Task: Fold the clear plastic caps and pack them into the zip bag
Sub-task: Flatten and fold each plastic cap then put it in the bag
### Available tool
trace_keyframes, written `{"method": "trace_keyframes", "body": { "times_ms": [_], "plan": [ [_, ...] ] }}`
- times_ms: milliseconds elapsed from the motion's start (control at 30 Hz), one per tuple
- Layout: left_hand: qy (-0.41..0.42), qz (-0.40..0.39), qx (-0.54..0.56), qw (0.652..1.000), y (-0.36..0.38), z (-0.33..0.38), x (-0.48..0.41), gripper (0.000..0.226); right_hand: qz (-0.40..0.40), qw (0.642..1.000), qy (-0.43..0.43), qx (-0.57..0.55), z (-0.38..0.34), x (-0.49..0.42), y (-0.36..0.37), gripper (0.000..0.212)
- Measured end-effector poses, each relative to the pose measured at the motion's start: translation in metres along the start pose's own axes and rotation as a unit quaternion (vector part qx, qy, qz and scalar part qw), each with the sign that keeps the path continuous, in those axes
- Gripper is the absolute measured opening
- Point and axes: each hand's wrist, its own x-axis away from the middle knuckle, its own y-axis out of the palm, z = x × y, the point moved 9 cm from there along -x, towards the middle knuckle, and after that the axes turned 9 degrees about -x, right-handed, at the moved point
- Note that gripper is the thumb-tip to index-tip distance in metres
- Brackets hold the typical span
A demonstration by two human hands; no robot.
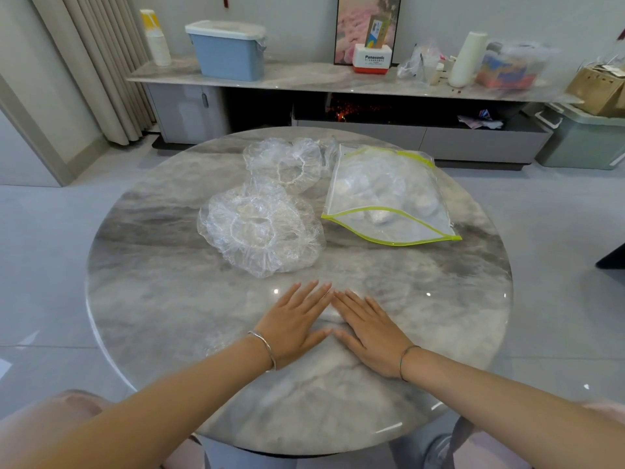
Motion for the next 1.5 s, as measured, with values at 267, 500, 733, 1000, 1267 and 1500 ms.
{"method": "trace_keyframes", "body": {
  "times_ms": [267,500,733,1000,1267,1500],
  "plan": [
    [-0.021,-0.072,0.059,0.995,0.022,-0.002,0.007,0.104,0.007,1.0,-0.009,-0.003,-0.001,0.001,0.001,0.083],
    [-0.01,-0.078,0.05,0.996,0.018,0.002,0.007,0.108,0.009,1.0,-0.018,0.006,0.001,-0.001,0.003,0.083],
    [-0.016,-0.088,0.073,0.993,0.012,0.002,0.005,0.105,0.036,0.999,-0.022,-0.006,-0.003,-0.003,-0.004,0.084],
    [-0.124,0.064,0.218,0.966,-0.039,-0.034,-0.021,0.075,0.2,0.94,0.02,-0.274,0.013,-0.005,-0.055,0.019],
    [-0.178,0.152,0.229,0.945,-0.062,-0.06,-0.081,0.059,0.431,0.84,0.136,-0.301,0.1,-0.026,-0.133,0.02],
    [-0.182,0.118,0.167,0.962,-0.038,-0.066,-0.135,0.064,0.293,0.931,0.205,-0.074,0.132,-0.063,-0.104,0.063]
  ]
}}
